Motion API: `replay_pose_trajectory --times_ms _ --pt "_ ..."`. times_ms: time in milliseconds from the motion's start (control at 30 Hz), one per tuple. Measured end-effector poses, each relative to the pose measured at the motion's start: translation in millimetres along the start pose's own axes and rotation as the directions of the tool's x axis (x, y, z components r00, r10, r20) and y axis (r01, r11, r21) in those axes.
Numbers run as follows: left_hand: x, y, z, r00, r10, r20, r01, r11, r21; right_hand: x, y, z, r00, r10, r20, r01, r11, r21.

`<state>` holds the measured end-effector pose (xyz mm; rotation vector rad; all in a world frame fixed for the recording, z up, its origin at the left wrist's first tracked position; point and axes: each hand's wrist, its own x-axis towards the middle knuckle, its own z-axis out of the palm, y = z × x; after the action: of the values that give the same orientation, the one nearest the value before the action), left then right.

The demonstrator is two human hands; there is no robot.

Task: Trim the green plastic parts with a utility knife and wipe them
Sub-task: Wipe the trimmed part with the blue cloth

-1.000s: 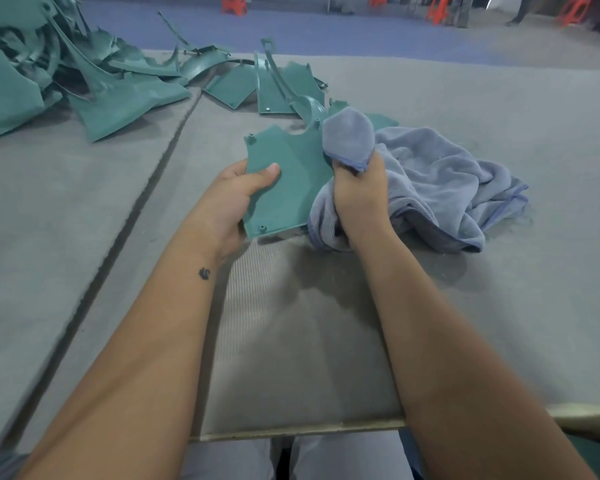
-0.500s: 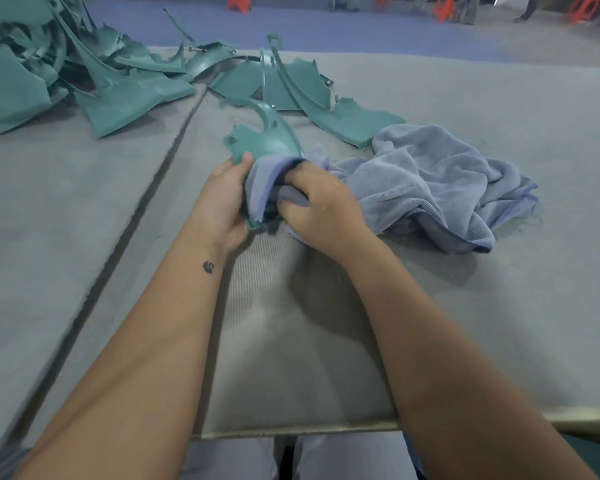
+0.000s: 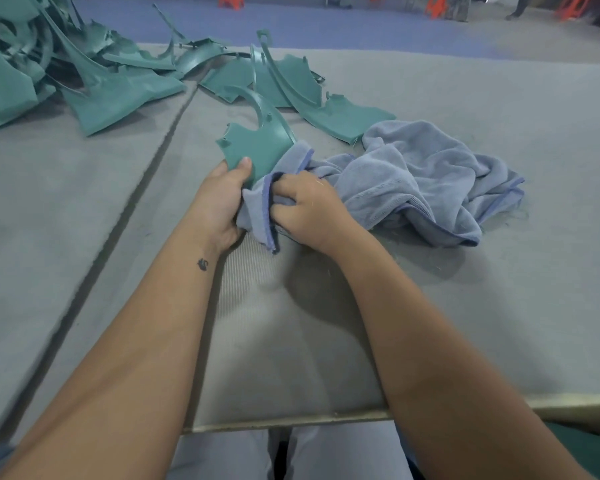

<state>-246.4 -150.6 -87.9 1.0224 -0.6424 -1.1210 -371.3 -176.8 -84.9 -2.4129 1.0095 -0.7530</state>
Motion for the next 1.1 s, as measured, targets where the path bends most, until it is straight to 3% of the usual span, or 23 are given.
replay_pose_trajectory --times_ms 133,233,367,433,533,600,633,700,800,933,1033,1100 --pt "-1.0 -0.2 2.5 1.0 0.01 0.003 -0.01 1.0 -0.023 -1.8 5.7 5.3 0.987 -0.011 -0.158 0.013 1.0 0.012" --pt "-1.2 -1.9 2.5 1.0 -0.004 -0.011 0.004 1.0 0.007 0.9 7.2 3.7 0.989 0.009 -0.145 -0.018 0.998 -0.06" --pt "1.0 -1.4 1.8 0.996 -0.002 -0.089 0.002 1.0 -0.003 -2.9 1.4 -2.4 0.997 -0.003 -0.072 0.005 1.0 0.022" --pt "1.8 -2.4 3.0 0.995 0.041 -0.095 -0.04 0.999 0.013 -4.8 1.6 -5.3 0.994 0.078 -0.076 -0.058 0.971 0.233" --pt "2.5 -1.3 -0.6 0.988 0.113 -0.104 -0.103 0.99 0.095 -3.1 -1.0 -14.6 0.937 0.271 -0.222 -0.043 0.719 0.694" --pt "3.9 3.5 -8.4 0.983 0.156 -0.095 -0.143 0.981 0.13 0.1 3.1 -22.1 0.844 0.447 -0.297 0.023 0.524 0.852" --pt "4.3 6.4 -12.0 0.982 0.168 -0.086 -0.156 0.979 0.131 1.7 7.0 -26.0 0.799 0.509 -0.319 0.039 0.487 0.873" --pt "3.5 10.3 -15.8 0.983 0.173 -0.058 -0.164 0.978 0.132 4.7 14.5 -32.3 0.766 0.555 -0.324 -0.019 0.523 0.852" --pt "1.1 10.6 -15.3 0.991 0.132 0.025 -0.135 0.978 0.157 3.5 17.9 -30.7 0.84 0.516 -0.169 -0.119 0.479 0.87" --pt "-2.5 10.6 -14.6 0.985 0.103 0.139 -0.123 0.982 0.146 1.3 20.5 -18.2 0.905 0.346 -0.249 -0.057 0.677 0.734" --pt "-5.6 8.4 -9.5 0.984 0.091 0.155 -0.117 0.979 0.168 4.2 19.3 -17.4 0.863 0.328 -0.383 -0.047 0.809 0.586" --pt "-7.9 6.2 -5.5 0.984 0.072 0.162 -0.103 0.976 0.193 6.9 16.6 -18.5 0.81 0.374 -0.452 -0.08 0.833 0.547"
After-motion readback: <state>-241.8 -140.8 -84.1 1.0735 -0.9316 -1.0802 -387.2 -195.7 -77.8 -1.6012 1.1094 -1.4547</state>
